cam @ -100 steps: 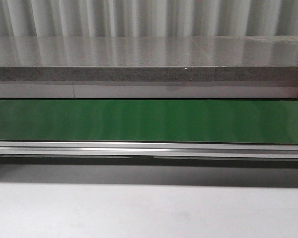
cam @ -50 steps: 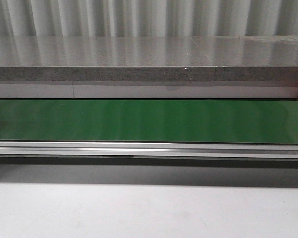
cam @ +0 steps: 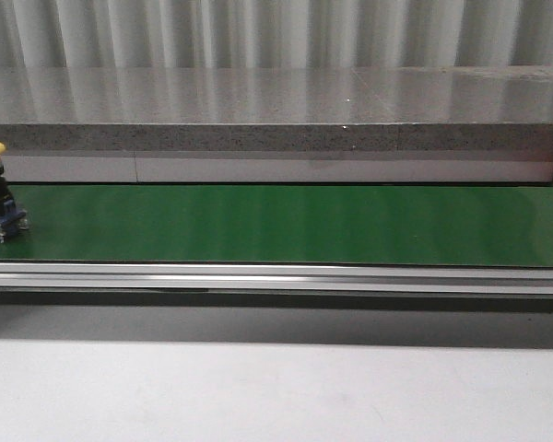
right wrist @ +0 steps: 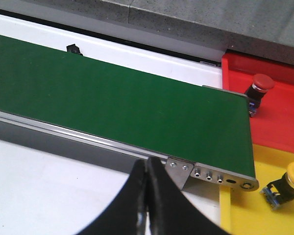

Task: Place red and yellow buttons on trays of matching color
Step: 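Grasp another red button with the left gripper and set it on the belt, then move the right gripper down toward the yellow button arriving on the belt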

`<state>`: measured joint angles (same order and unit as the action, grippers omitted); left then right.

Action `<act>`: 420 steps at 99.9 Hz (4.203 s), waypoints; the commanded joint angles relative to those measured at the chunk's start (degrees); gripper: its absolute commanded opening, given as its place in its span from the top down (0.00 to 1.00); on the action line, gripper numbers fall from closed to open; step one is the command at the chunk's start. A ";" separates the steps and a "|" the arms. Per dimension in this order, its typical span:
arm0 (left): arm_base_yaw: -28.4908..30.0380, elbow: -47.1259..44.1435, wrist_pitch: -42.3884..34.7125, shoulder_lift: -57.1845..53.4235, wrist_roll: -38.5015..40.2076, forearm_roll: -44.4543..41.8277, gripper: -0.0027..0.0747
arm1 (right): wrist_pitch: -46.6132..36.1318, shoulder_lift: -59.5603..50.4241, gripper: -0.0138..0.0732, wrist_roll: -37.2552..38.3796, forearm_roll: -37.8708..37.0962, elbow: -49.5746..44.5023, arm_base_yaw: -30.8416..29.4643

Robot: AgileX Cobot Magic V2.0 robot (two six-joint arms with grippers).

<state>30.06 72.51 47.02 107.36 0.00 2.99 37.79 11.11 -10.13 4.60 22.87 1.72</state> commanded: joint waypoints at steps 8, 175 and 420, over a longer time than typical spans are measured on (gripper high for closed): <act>-0.09 1.53 -4.17 -2.34 0.85 2.88 0.29 | -4.08 0.56 0.92 -0.06 -0.21 1.31 0.22; -24.71 -1.87 -0.25 -18.34 -2.69 4.58 0.65 | -4.03 0.56 0.92 -0.06 -0.21 1.31 0.22; -42.65 -38.69 -13.96 -82.03 -7.05 6.75 0.97 | 11.62 52.50 0.17 -0.06 4.73 36.51 13.16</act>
<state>-12.08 32.40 36.70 25.09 -6.87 8.76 48.89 60.16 -10.13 7.79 54.42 13.82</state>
